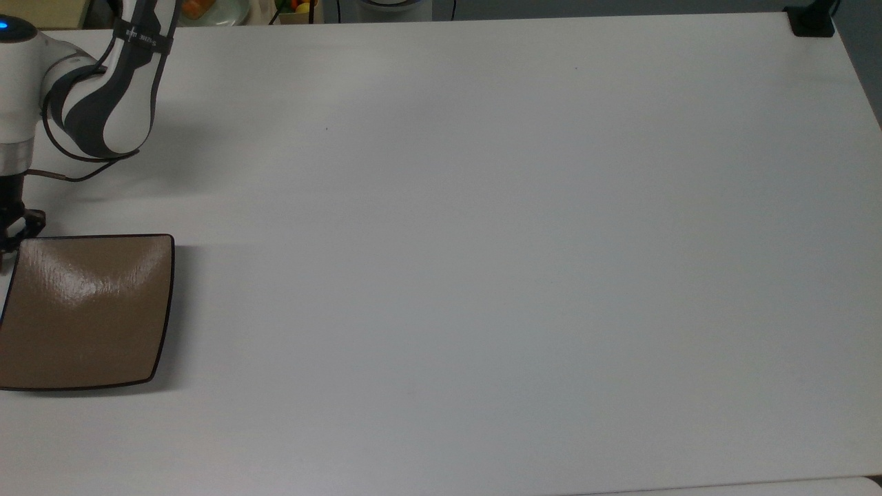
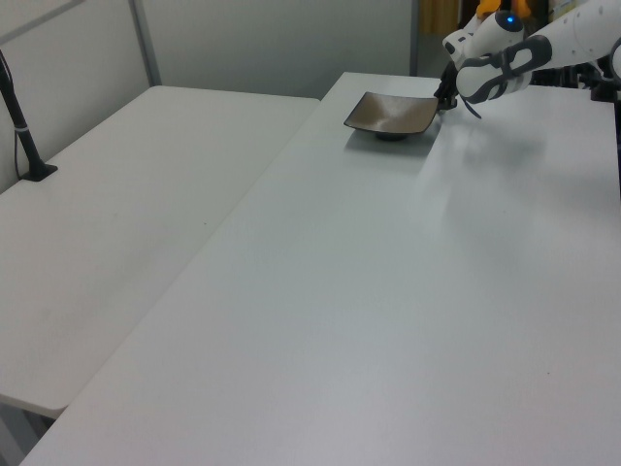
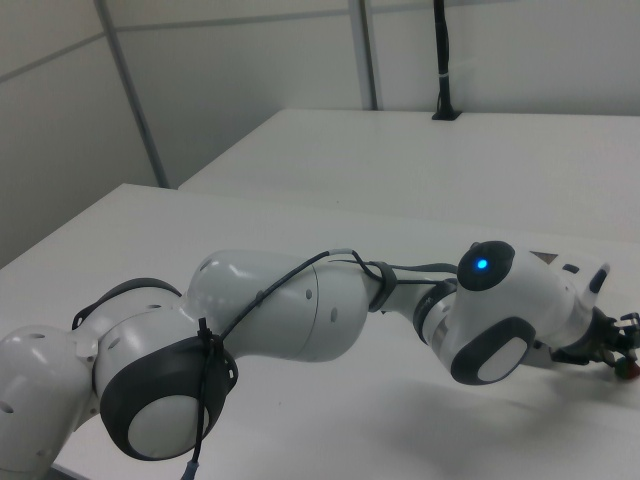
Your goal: Strawberries on a ceramic plate
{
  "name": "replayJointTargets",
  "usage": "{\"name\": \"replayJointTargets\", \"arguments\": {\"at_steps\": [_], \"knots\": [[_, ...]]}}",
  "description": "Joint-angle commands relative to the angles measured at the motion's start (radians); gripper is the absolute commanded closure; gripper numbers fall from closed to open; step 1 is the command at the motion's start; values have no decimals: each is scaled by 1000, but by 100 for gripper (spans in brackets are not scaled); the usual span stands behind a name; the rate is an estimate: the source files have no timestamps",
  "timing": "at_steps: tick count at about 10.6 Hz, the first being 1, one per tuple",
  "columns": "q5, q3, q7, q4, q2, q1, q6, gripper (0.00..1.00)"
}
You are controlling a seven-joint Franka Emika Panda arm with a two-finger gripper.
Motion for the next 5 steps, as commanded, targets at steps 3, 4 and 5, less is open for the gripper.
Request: {"name": "replayJointTargets", "arguments": {"at_steps": [3, 4, 5], "knots": [[13, 7, 2, 9, 4, -22, 10, 82], [13, 7, 3, 8, 4, -22, 8, 82], [13, 7, 5, 8, 1, -22, 8, 82]]}}
